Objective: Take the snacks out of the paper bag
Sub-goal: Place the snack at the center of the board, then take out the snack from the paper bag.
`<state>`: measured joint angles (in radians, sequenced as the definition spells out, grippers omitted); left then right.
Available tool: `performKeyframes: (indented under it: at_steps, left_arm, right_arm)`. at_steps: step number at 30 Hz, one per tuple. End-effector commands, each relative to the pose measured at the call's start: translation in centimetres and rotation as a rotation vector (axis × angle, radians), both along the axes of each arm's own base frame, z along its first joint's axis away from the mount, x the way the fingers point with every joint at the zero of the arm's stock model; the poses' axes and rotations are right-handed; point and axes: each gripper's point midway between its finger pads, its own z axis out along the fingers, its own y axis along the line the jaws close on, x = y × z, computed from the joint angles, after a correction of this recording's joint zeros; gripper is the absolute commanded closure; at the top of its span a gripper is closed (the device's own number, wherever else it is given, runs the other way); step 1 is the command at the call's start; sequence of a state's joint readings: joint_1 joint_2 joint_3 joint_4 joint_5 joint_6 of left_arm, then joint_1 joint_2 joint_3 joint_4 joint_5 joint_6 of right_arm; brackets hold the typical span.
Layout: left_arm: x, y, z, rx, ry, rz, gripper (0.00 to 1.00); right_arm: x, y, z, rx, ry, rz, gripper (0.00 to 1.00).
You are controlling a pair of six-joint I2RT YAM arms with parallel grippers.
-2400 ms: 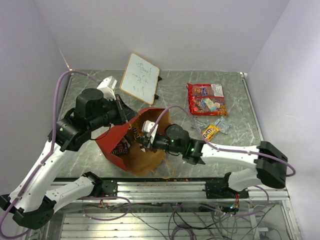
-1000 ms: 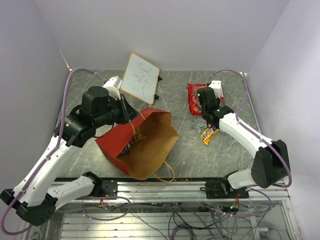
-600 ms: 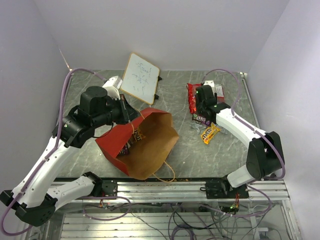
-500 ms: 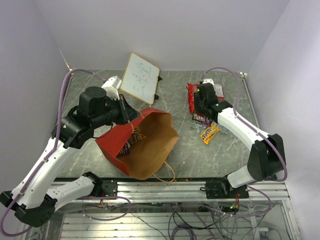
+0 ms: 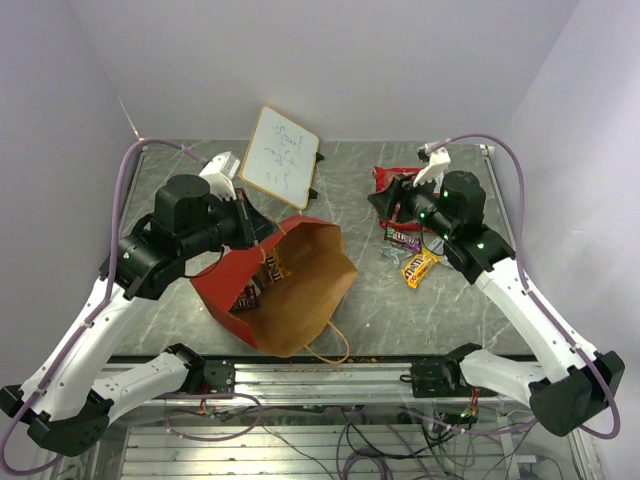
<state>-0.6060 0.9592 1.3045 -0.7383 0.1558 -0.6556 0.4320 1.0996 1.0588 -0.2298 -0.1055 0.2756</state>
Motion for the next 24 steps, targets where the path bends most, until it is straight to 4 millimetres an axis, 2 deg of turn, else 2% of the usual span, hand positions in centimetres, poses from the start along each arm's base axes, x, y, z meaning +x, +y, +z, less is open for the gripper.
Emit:
performKeyframes:
  at_steps: [1, 6, 9, 12, 16, 20, 24]
  left_arm:
    - [0.5, 0.3, 0.3, 0.003, -0.010, 0.036, 0.93]
    - [0.7, 0.5, 0.4, 0.010, -0.014, 0.045, 0.93]
    - [0.8, 0.6, 0.2, 0.021, -0.013, 0.048, 0.93]
    - [0.9, 0.6, 0.3, 0.026, -0.014, 0.047, 0.93]
    - [0.9, 0.6, 0.6, 0.026, -0.021, 0.046, 0.93]
    - [0.9, 0.5, 0.9, 0.018, -0.027, 0.046, 0.93]
    - [0.9, 0.5, 1.1, 0.015, -0.032, 0.041, 0.93]
  right_arm:
    - [-3.5, 5.6, 1.0, 0.139, -0.048, 0.248, 0.45]
    - [-8.5, 11.3, -0.4, 0.085, -0.086, 0.412, 0.44]
    - [-11.5, 13.6, -1.0, 0.084, -0.115, 0.496, 0.43]
    - [-13.5, 15.0, -1.9, 0.078, -0.130, 0.556, 0.43]
    - [-14.7, 16.1, -3.5, 0.042, -0.173, 0.583, 0.42]
    - [-15.5, 16.9, -4.8, -0.051, -0.300, 0.613, 0.42]
    - [-15.8, 18.0, -4.8, -0.095, -0.407, 0.650, 0.41]
